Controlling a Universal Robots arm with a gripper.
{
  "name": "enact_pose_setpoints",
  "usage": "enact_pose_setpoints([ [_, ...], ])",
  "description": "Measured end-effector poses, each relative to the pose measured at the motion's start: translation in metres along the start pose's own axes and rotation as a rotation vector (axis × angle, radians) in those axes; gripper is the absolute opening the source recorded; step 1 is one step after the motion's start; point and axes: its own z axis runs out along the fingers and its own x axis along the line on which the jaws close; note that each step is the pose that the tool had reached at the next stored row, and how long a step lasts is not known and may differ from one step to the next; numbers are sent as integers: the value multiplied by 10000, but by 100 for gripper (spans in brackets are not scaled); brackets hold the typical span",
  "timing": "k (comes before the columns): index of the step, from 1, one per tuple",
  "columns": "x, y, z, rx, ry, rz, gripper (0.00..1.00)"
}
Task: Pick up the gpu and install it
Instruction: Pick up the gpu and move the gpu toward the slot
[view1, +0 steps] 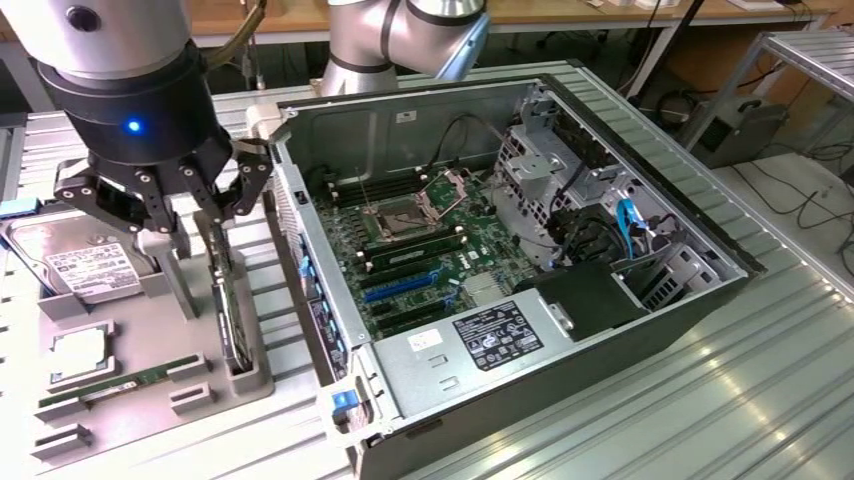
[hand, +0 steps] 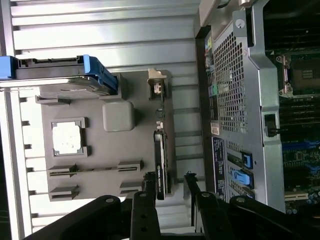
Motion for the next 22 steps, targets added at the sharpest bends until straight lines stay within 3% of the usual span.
enact_pose_setpoints([
  [16, 60, -20, 405, -4, -69, -3, 36],
  [22, 68, -25, 515, -10, -135, -5, 36],
])
